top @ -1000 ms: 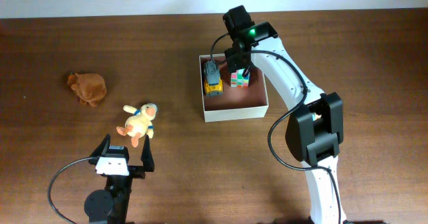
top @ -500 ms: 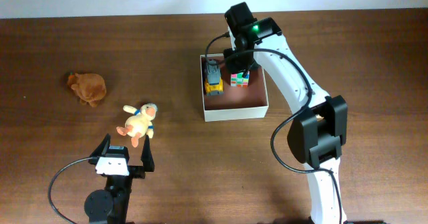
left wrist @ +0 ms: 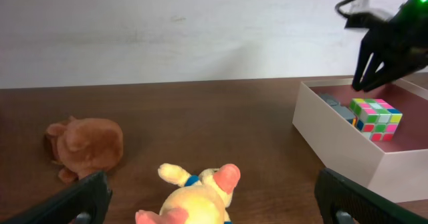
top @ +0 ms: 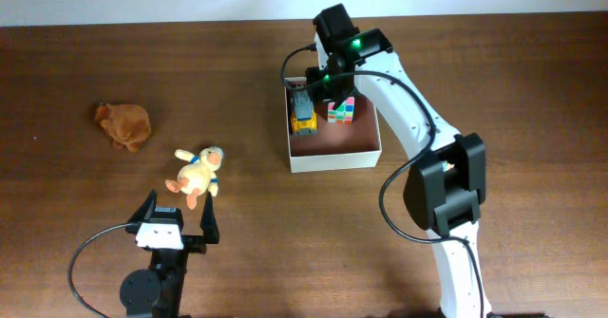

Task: Pack container
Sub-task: 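Carry the cube with the right gripper into the box beside the truck, then lower the cube into the box and open the right gripper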

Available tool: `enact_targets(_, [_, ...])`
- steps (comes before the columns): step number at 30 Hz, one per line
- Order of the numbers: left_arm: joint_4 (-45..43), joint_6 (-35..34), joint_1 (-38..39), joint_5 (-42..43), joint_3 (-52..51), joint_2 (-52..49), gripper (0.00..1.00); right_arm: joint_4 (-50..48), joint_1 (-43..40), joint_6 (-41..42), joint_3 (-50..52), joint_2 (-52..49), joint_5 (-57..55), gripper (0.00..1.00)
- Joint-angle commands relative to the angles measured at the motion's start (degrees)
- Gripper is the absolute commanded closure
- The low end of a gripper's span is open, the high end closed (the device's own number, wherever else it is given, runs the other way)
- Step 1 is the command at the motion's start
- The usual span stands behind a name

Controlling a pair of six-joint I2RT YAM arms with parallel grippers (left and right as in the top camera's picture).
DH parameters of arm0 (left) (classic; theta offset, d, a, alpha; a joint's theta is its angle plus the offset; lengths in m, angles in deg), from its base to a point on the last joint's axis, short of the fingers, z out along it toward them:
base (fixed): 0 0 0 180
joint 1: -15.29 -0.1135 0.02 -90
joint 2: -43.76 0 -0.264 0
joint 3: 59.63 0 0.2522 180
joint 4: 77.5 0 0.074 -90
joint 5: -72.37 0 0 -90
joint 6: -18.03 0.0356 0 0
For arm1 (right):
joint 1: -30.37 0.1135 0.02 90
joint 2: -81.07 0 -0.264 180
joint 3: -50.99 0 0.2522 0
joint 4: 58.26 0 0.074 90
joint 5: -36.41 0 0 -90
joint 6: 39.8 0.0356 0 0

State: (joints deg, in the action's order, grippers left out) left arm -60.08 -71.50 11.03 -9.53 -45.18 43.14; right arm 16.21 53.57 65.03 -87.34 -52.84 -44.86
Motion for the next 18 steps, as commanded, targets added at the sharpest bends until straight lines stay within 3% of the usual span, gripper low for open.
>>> enact_targets(1, [0.3, 0.9, 0.2, -0.2, -0.2, 0.3, 0.01, -0.7, 0.6, 2.3, 0.6, -2.3, 2.3, 0.85])
enact_targets(18, [0.3, 0.9, 0.2, -0.2, -0.2, 0.3, 0.01, 0.0, 0.4, 2.1, 1.5, -5.9, -2.0, 0.85])
